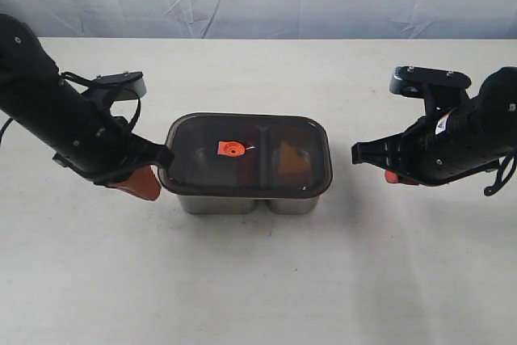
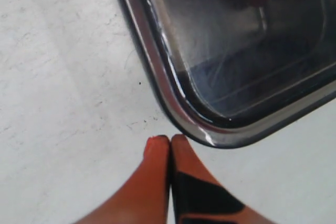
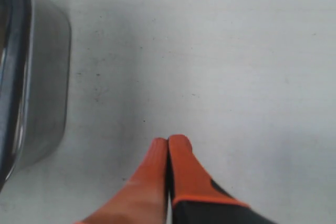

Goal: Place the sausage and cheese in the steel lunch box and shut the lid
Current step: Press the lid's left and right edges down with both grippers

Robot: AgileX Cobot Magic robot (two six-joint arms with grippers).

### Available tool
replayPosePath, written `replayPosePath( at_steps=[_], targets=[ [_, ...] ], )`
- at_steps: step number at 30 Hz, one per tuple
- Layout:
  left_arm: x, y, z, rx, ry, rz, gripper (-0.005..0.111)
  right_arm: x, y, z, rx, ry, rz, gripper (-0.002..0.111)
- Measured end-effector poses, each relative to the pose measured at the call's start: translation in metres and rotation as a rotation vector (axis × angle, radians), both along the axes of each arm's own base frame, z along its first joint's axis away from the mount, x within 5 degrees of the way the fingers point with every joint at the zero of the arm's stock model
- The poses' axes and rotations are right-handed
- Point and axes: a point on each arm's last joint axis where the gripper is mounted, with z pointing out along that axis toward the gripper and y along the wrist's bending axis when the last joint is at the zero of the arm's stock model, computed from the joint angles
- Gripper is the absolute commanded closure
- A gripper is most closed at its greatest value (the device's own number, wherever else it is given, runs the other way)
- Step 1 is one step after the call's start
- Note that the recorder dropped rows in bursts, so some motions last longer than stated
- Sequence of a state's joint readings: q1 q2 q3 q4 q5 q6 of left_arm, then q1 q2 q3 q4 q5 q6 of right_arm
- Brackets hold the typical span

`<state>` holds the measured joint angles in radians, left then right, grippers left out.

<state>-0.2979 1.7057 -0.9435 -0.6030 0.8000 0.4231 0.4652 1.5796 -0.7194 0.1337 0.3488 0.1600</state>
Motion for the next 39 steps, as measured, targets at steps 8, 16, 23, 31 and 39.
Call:
replayPosePath(
  at_steps=[8, 16, 23, 31, 39],
  targets=[
    [0.0, 0.0, 0.0, 0.006, -0.005, -0.003, 0.107, -0.001, 0.002, 0.0, 0.027, 0.014, -0.025, 0.109],
    [0.002, 0.008, -0.003, 0.095, -0.027, 0.0, 0.107, -0.025, 0.037, 0.0, 0.043, 0.046, 0.098, 0.109],
    [0.003, 0.009, -0.004, 0.112, -0.032, 0.007, 0.107, -0.035, 0.056, 0.002, 0.088, 0.025, 0.136, 0.109],
    [0.003, 0.009, -0.004, 0.112, -0.032, 0.009, 0.107, -0.033, 0.058, 0.003, 0.106, -0.001, 0.129, 0.109],
    [0.003, 0.009, -0.004, 0.112, -0.032, 0.009, 0.107, -0.032, 0.058, 0.003, 0.103, -0.006, 0.135, 0.109]
  ],
)
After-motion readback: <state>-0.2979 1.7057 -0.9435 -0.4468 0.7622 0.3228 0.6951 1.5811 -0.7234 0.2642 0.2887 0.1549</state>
